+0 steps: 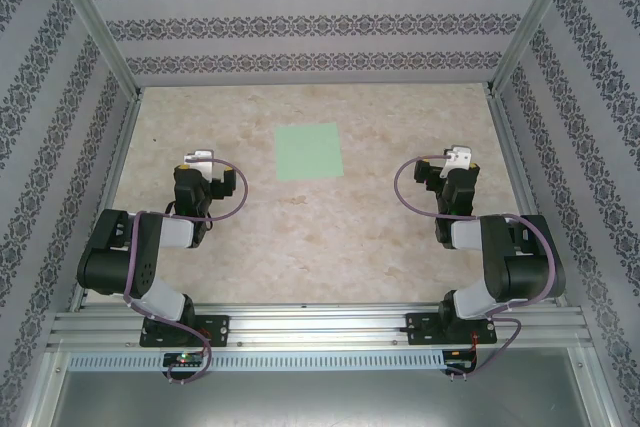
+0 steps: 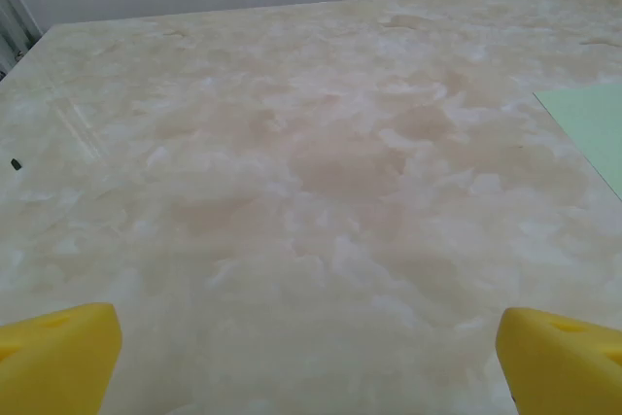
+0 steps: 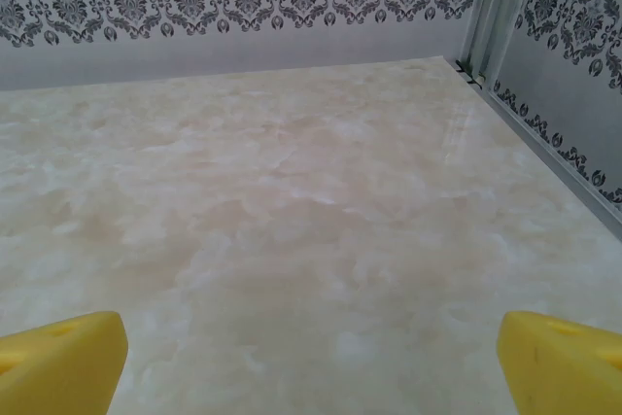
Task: Fold a paper plane with a square sheet of paper (fold left side to right side)
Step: Move the square sheet of paper to the center of the table.
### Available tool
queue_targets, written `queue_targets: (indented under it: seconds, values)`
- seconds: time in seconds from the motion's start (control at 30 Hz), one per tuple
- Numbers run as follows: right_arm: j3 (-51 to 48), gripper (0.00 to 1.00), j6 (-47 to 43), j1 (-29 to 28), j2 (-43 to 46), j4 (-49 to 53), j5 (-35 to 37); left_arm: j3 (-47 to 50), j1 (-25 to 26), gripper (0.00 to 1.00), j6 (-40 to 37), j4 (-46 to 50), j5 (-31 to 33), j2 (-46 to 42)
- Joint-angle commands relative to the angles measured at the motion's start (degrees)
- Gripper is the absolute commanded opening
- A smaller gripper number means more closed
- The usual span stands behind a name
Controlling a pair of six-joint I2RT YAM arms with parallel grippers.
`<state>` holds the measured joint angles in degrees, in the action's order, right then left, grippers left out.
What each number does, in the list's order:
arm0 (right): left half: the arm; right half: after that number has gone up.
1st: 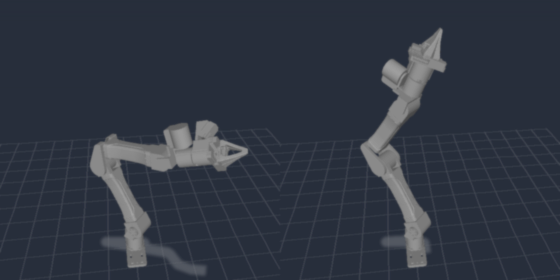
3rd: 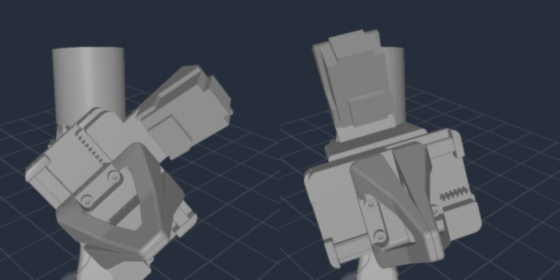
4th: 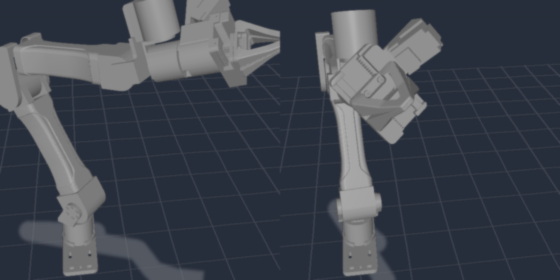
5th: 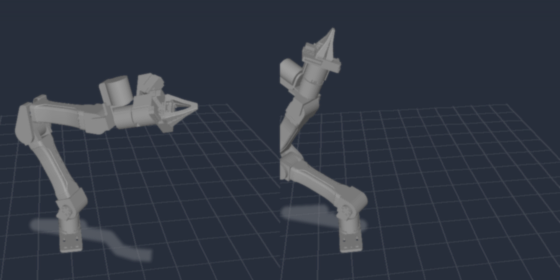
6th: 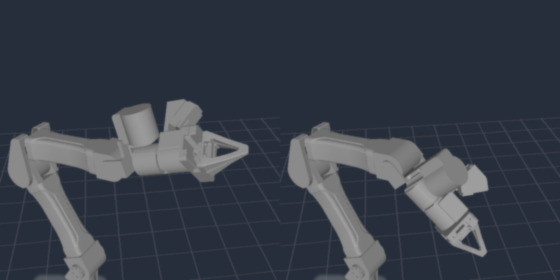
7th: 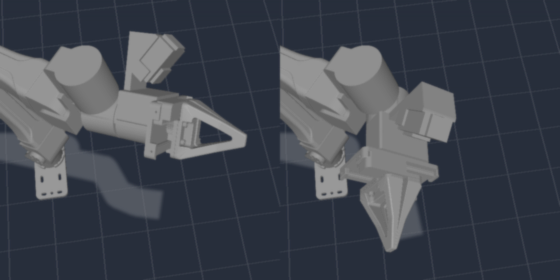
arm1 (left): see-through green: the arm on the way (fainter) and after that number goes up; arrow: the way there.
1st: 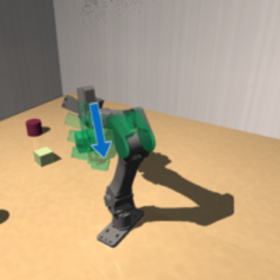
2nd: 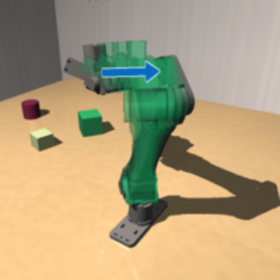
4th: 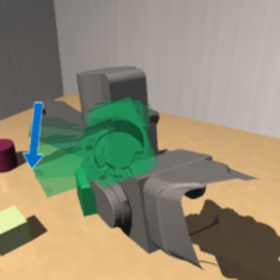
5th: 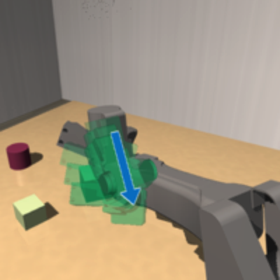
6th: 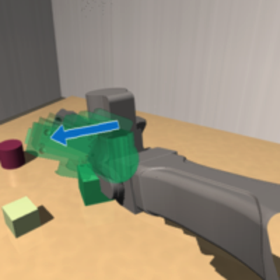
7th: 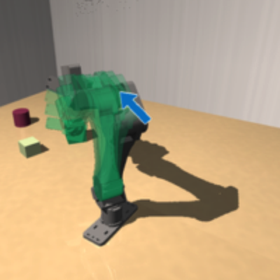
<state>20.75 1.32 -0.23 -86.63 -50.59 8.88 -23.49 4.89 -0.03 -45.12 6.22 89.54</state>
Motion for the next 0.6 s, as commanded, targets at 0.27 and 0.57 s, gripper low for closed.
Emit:
queue_targets:
  seconds: [0.27,0.57]
  values:
    - [1.04,0.98,-0.53,0.49,0.65,-0.48,-0.86,0.04,-0.48,1.0,-1.55,-3.25,-1.3,0.06]
    - [1.26,0.98,-0.4,0.73,0.66,-0.13,-1.17,0.1,-0.49,1.0,-1.42,-3.41,-1.31,-0.08]
